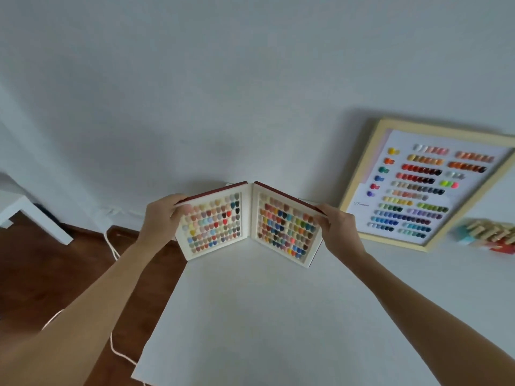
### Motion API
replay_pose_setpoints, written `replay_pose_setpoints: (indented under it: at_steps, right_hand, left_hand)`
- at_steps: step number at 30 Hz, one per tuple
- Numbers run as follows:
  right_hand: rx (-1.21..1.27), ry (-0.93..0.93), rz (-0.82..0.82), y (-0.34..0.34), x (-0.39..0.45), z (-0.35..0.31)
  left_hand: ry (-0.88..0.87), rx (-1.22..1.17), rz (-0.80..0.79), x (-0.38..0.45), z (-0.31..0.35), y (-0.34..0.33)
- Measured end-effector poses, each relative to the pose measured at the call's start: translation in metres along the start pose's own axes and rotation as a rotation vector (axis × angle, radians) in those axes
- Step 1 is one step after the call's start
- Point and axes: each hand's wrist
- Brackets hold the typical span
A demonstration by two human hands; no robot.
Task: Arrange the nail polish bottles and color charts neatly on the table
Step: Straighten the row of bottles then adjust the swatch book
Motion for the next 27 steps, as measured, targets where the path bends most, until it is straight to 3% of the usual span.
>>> replay_pose_setpoints:
  at_steps: [5,14,27]
  right_hand:
    - [-0.015,-0.076,0.066,0.004,0.036,0.015]
    - [-0.006,-0.229,0.110,0.001,0.095,0.044]
    - [0.019,-0.328,0.095,-0.010,0.122,0.069]
  left_hand:
    - [-0.107,-0.073,-0.025,0.055,0.010,-0.028]
    - [-0.114,-0.094,-0.022,0.137,0.023,-0.072]
    - [-0.069,-0.091,-0.053,0.161,0.022,-0.092]
Point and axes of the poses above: each hand's wrist, its own x-axis towards the middle knuckle, its own y-axis out of the back of the hand, z = x × y, and after that the axes turned 6 degrees about y, right-handed
